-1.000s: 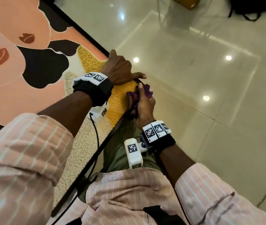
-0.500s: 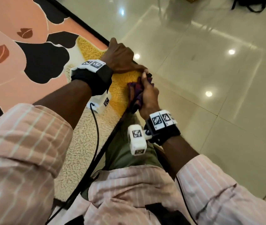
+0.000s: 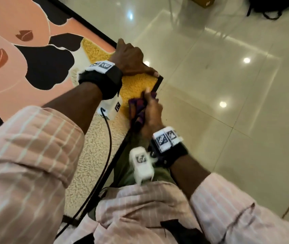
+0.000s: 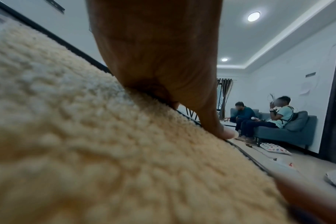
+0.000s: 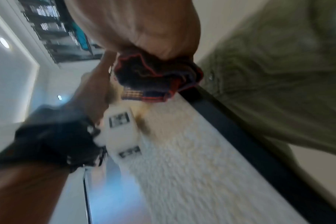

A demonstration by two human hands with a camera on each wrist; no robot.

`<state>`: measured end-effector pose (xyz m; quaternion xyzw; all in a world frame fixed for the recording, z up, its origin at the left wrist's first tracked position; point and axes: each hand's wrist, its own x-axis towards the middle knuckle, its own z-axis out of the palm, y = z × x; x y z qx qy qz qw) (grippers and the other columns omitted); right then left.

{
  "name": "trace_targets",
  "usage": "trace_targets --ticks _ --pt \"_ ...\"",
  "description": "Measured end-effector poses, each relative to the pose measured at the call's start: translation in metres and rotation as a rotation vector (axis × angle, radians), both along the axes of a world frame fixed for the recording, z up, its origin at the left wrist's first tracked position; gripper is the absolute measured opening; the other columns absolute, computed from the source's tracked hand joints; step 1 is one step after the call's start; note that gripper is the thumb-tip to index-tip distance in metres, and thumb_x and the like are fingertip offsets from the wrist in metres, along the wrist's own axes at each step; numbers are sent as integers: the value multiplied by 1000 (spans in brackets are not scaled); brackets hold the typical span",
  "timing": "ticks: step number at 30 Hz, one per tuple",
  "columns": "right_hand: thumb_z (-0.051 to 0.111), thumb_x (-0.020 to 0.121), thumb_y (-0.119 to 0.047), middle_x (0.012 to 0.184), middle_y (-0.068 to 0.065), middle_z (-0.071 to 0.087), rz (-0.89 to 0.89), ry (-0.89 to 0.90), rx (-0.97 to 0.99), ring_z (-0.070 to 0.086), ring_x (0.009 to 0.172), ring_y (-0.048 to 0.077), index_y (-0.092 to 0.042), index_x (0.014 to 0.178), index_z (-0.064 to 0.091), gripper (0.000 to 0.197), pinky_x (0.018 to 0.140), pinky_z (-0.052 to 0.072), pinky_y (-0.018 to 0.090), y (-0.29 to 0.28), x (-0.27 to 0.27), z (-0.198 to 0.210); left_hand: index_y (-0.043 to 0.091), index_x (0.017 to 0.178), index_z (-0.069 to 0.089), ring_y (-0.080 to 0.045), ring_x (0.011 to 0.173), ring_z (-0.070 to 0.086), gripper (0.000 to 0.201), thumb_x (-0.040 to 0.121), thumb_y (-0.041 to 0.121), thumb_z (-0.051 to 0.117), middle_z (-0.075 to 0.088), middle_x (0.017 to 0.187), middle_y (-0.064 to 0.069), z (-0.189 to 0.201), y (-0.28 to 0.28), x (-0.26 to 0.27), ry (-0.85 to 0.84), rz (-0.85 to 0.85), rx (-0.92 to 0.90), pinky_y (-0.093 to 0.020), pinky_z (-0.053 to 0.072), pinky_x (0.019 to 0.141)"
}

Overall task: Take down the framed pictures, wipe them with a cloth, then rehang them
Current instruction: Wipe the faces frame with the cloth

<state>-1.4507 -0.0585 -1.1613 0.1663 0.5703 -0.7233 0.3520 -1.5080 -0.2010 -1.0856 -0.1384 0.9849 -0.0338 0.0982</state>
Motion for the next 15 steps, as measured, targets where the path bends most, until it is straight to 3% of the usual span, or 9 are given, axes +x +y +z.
trace_targets --ticks 3,5,7,10,11,13,15 --pt "64 90 -45 68 8 61 76 -71 5 53 47 21 -15 81 61 31 44 44 25 6 47 -4 4 71 67 -30 87 61 101 51 98 34 66 76 -13 -7 2 11 -25 -27 -13 -45 27 99" --pt "66 89 -44 64 8 58 60 -111 4 52 46 22 -13 81 60 32 46 49 29 2 34 2 5 75 68 -30 89 61 109 45 103 31 67 79 -14 -5 1 14 -18 -27 -16 -45 27 98" --pt "69 87 -43 63 8 59 -15 -82 -59 56 50 23 -13 83 60 32 58 58 41 -5 2 10 4 80 70 -31 95 59 112 43 99 24 67 85 -14 4 0 11 -2 -3 6 -46 26 99" --pt "66 89 -46 58 0 58 -34 -10 45 53 40 13 -15 83 62 32 43 47 22 -6 6 11 5 87 72 -32 103 57 101 56 96 42 68 93 -14 9 -3 3 13 21 18 -45 25 102" --pt "65 88 -49 56 -3 59 -19 -8 72 54 41 13 -17 79 62 33 44 48 23 -5 20 6 6 87 72 -32 102 57 94 61 92 46 68 93 -14 7 -3 4 8 22 17 -44 25 102" --pt "62 77 -65 64 -2 62 3 -44 102 61 59 20 -21 76 63 44 65 58 42 -7 47 -2 8 86 72 -30 97 60 88 63 90 49 70 91 -12 -4 -4 12 15 14 39 -42 27 100" --pt "58 72 -69 85 4 69 -20 -41 168 65 81 30 -23 83 66 48 83 55 52 -16 52 -3 13 93 72 -28 94 63 85 60 88 52 72 93 -9 -6 -4 24 103 18 122 -38 31 98"
